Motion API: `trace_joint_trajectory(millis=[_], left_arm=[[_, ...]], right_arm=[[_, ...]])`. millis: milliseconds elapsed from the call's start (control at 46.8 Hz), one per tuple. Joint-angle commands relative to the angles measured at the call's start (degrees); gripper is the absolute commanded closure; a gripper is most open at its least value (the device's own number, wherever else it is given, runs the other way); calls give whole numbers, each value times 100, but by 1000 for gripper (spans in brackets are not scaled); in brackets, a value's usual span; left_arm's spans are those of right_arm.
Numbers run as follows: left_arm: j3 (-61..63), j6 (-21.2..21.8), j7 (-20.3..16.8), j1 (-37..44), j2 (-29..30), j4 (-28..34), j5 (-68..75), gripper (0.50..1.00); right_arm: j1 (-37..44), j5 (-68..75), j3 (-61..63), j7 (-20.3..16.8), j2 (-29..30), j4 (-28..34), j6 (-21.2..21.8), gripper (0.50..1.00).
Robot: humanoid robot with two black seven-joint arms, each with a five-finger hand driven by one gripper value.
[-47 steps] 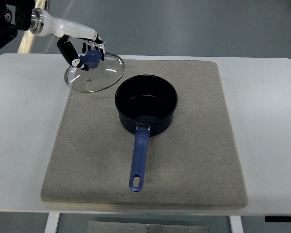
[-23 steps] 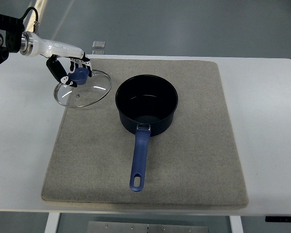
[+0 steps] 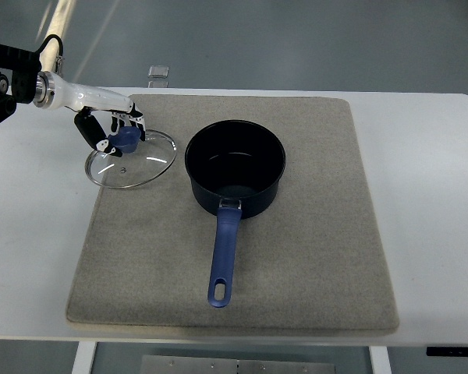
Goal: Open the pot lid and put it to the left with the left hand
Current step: 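Carry the lid beside the saucepan and lower it onto the mat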
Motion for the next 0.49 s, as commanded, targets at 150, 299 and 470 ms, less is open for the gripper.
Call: trace_joint_trajectory(millis=[150, 299, 470], left_arm=[[-43, 553, 0, -15, -28, 0, -24, 964], [-35, 729, 0, -6, -28, 0, -16, 967], [36, 721, 0, 3, -28, -44, 19, 964]], right_arm=[[0, 1, 0, 0, 0, 0, 0, 585], [0, 1, 0, 0, 0, 0, 0, 585], [0, 1, 0, 0, 0, 0, 0, 585]])
